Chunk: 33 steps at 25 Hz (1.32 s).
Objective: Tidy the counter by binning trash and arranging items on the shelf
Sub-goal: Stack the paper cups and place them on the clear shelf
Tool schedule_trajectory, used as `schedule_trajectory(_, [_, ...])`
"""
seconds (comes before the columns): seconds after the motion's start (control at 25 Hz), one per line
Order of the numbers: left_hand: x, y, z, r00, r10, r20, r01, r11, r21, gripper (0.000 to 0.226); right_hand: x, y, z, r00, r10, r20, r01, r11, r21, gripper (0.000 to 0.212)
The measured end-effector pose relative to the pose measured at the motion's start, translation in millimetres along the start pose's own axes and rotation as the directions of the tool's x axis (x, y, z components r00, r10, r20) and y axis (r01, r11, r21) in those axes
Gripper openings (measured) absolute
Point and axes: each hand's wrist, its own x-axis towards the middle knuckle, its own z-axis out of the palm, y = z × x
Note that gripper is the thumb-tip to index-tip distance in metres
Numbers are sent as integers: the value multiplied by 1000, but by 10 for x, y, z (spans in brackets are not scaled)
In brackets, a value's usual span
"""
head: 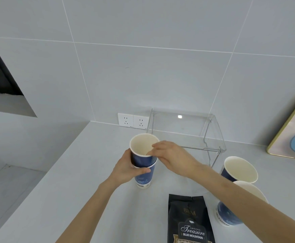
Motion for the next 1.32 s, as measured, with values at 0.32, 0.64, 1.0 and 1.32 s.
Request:
schedule_trajectory(0.32, [-35,-81,86,998,22,-53,-27,996,-88,80,-92,102,483,997,-32,-73,28,999,-44,41])
schedule_trajectory(0.64, [-88,-118,35,967,228,-112,-195,949,249,71,-112,174,551,991,80,-108,-90,991,-97,29])
schedule_trajectory(1.0, [-67,-63,-57,944,321,-70,-264,868,421,23,-37,103,415,932,355,68,-360,927,108,28])
schedule_trajectory(1.32, [-21,603,-326,877,455,-155,-398,868,297,26,24,103,-277,917,325,-232,-242,914,325,29])
